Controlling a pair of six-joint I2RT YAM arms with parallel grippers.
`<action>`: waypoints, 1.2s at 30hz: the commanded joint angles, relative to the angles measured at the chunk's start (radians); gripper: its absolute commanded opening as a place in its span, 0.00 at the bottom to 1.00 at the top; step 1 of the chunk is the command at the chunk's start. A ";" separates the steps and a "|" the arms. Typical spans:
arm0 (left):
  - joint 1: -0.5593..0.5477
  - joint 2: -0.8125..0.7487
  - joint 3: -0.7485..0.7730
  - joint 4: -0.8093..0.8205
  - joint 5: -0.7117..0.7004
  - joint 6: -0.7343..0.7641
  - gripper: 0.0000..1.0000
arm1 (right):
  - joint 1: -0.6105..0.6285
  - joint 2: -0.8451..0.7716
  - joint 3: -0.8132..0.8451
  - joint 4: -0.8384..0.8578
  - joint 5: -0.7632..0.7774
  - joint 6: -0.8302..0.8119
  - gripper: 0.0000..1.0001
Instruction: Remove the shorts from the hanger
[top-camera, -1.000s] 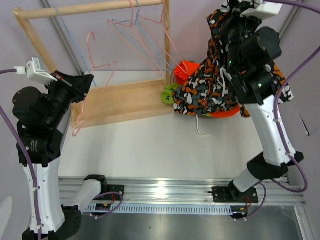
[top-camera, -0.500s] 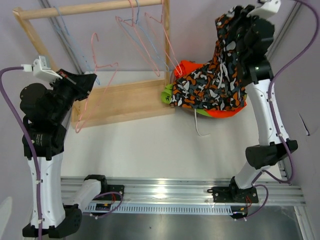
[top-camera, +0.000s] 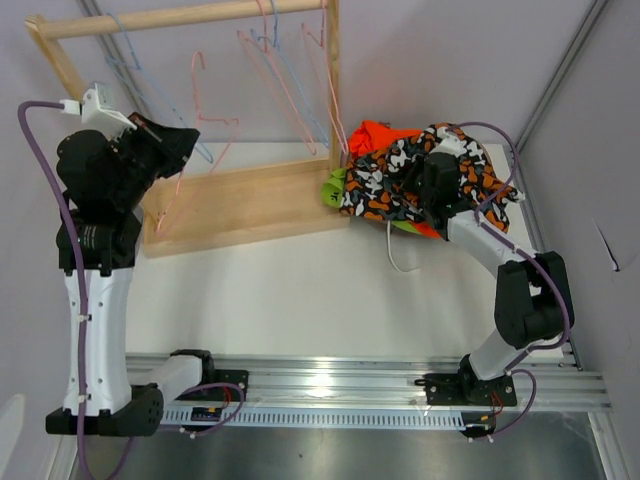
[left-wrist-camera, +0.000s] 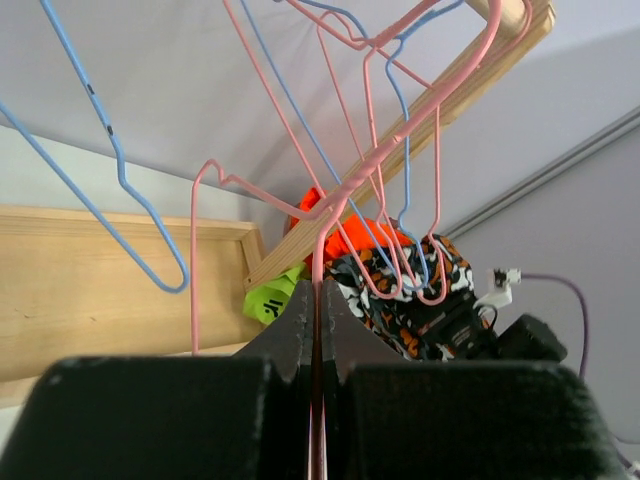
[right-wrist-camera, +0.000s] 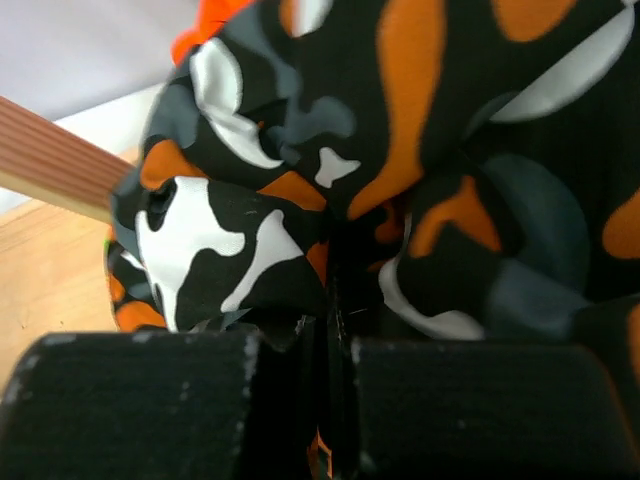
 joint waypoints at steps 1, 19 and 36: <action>0.007 0.044 0.096 0.070 -0.024 0.028 0.00 | -0.002 0.000 -0.060 0.170 -0.041 0.074 0.00; 0.042 0.499 0.486 0.133 -0.057 -0.053 0.00 | 0.074 -0.300 -0.394 0.162 -0.101 0.108 0.99; 0.042 0.481 0.454 0.158 -0.031 -0.065 0.64 | 0.239 -0.582 -0.338 -0.097 0.069 -0.017 0.99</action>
